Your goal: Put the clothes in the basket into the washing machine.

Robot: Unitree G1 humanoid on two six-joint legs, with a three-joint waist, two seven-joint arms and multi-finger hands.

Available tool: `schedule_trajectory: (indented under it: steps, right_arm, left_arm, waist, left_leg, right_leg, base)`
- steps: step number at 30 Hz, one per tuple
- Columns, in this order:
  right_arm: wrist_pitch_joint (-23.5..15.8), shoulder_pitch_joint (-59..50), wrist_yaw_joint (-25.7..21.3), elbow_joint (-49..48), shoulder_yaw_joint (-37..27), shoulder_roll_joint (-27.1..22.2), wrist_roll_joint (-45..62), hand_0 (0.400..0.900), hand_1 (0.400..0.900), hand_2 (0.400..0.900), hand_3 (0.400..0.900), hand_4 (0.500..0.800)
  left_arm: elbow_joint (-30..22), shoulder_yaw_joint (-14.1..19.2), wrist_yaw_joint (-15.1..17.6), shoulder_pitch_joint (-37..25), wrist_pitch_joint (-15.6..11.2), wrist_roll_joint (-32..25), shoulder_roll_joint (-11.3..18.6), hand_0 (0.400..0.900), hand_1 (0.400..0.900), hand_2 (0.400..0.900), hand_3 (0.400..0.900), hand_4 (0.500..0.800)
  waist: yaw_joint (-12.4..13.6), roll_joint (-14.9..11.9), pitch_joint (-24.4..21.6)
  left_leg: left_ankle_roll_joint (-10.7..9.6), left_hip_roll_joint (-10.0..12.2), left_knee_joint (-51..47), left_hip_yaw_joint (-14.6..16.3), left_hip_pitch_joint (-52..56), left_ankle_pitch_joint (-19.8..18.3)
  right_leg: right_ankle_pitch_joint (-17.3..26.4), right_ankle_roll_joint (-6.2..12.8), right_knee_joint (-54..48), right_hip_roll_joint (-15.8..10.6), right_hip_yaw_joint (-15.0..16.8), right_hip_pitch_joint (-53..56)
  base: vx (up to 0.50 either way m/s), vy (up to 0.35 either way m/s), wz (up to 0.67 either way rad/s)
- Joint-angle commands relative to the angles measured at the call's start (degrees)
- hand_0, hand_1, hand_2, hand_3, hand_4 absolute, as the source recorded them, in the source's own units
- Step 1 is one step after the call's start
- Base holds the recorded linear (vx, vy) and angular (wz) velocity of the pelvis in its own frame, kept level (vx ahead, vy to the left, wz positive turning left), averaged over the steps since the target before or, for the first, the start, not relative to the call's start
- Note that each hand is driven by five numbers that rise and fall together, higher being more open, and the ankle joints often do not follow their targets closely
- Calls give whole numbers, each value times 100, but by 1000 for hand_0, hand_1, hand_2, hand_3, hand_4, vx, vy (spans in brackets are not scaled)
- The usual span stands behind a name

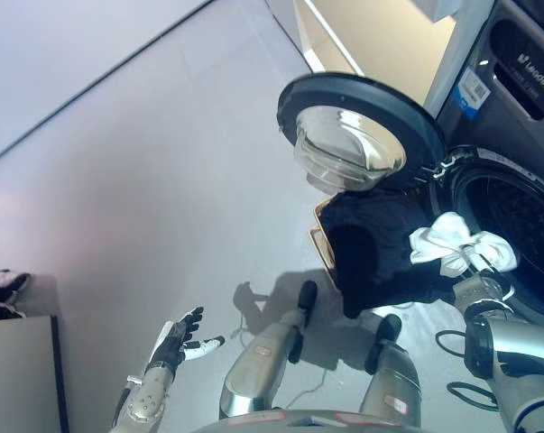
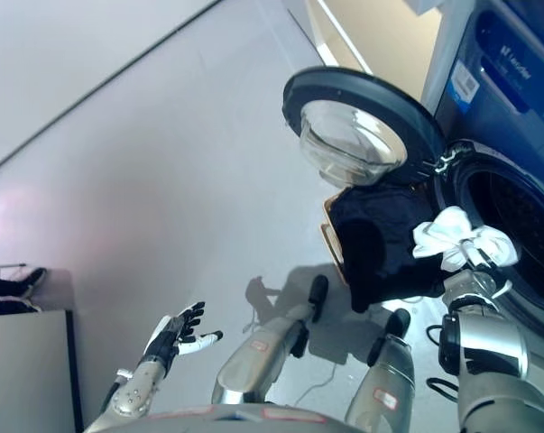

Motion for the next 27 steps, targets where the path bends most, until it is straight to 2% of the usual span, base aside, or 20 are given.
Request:
schedule_trajectory:
  steps: [1,4,6,7,8,9,12,15,18,23,24,27]
  right_arm:
    - [-801,124,103,-545,-340,-170,1251,400,400,400,400,500]
    - [-871,162,126,-611,-535,-179,1510,400,400,400,400,500]
    - [-1076,-6,56,-803,-664,-356,1595,400,400,400,400,500]
    - [-1260,-177,-50,-961,-599,-105,1532,400,400,400,400,500]
    - [-1377,-309,-138,-1062,-509,-142,1393,400,400,400,400,500]
    - [-1413,-414,-155,-1061,-515,-284,1339,400,400,400,400,500]
    - [-1539,-626,-505,-1161,-673,-906,1094,400,400,400,400,500]
    - [-1593,-828,-678,-1427,-573,-1431,689,400,400,400,400,500]
    - [-1618,-985,-787,-1494,-504,-1818,460,400,400,400,400,500]
    - [-1546,-1157,-910,-1550,-435,-2236,135,400,400,400,400,500]
    - [-1237,-1286,-664,-1408,-235,-2476,133,900,900,900,900,800]
    - [-977,-1440,-241,-1028,40,-2643,358,900,900,900,900,800]
  left_arm:
    - [-119,115,-132,524,52,67,440,900,900,900,900,800]
    - [-94,134,-255,605,69,12,480,900,900,900,900,800]
    - [-119,147,-360,700,54,-70,506,900,900,900,900,800]
    - [962,-184,-94,13,438,149,232,900,900,900,900,800]
    - [1411,-504,78,-408,326,354,18,900,900,900,900,800]
    - [1518,-633,81,-546,285,386,-138,900,900,900,900,800]
    - [1967,-640,133,-712,336,240,-333,900,900,900,900,800]
    - [2088,-766,190,-672,302,286,-365,900,900,900,900,800]
    - [2106,-853,180,-659,264,325,-337,900,900,900,900,800]
    - [2098,-926,182,-784,227,310,-322,900,900,900,900,800]
    - [2022,-948,150,-822,191,276,-249,900,900,900,900,800]
    - [2044,-919,123,-854,189,247,-260,900,900,900,900,800]
  waist:
    - [79,227,-418]
    - [110,364,-536]
    - [181,544,-674]
    - [16,524,-774]
    - [-47,566,-723]
    - [-53,619,-747]
    - [25,799,-864]
    - [123,922,-945]
    - [151,932,-1014]
    - [140,936,-1085]
    - [151,886,-1091]
    - [134,890,-1059]
  left_leg:
    - [-230,141,-103,-223,-286,-83]
    - [-249,138,-177,-270,-184,-64]
    - [-271,119,-240,-309,-92,-37]
    - [-291,159,-298,-278,-57,-21]
    - [-307,166,-325,-287,-56,-8]
    - [-316,160,-359,-297,-51,8]
    - [-353,167,-502,-373,-8,90]
    - [-376,170,-617,-495,84,164]
    - [-395,174,-650,-551,171,171]
    - [-421,181,-648,-623,223,165]
    - [-446,179,-668,-633,257,171]
    - [-467,186,-703,-652,257,204]
  right_leg:
    - [297,120,-840,-100,-129,589]
    - [278,139,-895,-122,-185,696]
    - [265,161,-920,-168,-225,755]
    - [282,163,-935,-117,-192,734]
    - [276,160,-902,-108,-168,689]
    - [257,160,-900,-109,-145,689]
    - [218,175,-897,-136,-227,711]
    - [168,179,-843,-179,-302,754]
    - [109,168,-818,-217,-376,854]
    - [57,164,-815,-262,-491,947]
    - [57,156,-781,-277,-530,953]
    - [74,144,-808,-285,-567,957]
  base:
    - [51,23,9]
    - [29,29,7]
    - [25,34,5]
    - [42,49,-6]
    - [57,43,-15]
    - [56,33,-1]
    - [36,9,17]
    - [43,-5,21]
    - [68,-29,11]
    - [49,-25,9]
    - [12,-21,7]
    - [6,-14,4]
